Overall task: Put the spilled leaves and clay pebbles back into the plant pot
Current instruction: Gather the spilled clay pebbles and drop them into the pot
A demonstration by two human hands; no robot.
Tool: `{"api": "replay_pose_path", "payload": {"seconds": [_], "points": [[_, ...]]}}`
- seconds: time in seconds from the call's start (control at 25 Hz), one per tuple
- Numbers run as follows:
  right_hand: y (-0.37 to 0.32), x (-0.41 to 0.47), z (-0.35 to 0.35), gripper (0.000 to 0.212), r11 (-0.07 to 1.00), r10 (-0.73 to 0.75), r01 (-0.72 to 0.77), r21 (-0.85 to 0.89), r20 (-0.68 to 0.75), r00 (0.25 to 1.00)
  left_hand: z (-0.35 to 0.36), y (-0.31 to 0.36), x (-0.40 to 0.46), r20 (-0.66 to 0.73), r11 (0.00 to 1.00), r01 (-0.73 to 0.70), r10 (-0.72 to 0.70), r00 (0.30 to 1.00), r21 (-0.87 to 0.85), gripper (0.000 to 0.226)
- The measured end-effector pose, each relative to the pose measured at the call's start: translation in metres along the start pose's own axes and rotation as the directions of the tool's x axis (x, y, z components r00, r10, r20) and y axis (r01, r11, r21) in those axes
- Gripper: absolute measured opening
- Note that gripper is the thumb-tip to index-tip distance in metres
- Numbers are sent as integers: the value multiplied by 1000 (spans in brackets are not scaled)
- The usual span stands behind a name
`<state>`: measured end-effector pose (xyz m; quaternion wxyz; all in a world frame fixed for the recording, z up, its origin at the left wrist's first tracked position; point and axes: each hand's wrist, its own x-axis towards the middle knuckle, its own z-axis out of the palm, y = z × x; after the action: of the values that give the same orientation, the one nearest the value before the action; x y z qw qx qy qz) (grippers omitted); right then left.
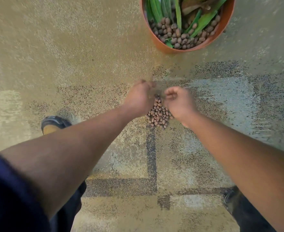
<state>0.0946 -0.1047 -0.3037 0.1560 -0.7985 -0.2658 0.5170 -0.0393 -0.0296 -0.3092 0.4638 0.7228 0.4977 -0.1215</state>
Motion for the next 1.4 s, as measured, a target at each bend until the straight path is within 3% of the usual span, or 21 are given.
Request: {"api": "replay_pose_path", "payload": {"seconds": [0.08,0.16,0.24,0.4,0.56,0.88,1.0,1.16,1.4], "points": [[13,5,18,29,995,84,-80,-66,55,995,12,-7,5,76,999,52,-52,996,8,42],[16,12,32,18,990,63,-62,-124,6,998,22,-6,10,79,999,25,-29,996,43,41],[17,18,40,5,993,104,-106,-46,-51,993,30,-3,13,71,998,39,-42,997,41,41],[18,18,42,11,982,168,-156,107,-123,978,29,0,16,69,990,117,-112,991,-72,37],[20,10,38,33,972,163,-142,189,-97,982,26,-6,11,104,954,204,-185,977,-220,30],[14,-8,24,29,884,200,-179,433,-4,980,10,-3,-11,123,869,250,-218,968,-428,23],[1,-17,10,31,840,151,-117,529,-21,988,-10,10,-19,91,858,195,-173,981,-476,23],[-34,-22,-19,33,760,-20,89,644,-113,993,-54,42,-20,-34,828,-4,-18,999,-560,23],[-84,-3,-62,30,640,-190,356,681,-309,932,-96,84,5,-259,811,-281,166,952,-513,19]]}}
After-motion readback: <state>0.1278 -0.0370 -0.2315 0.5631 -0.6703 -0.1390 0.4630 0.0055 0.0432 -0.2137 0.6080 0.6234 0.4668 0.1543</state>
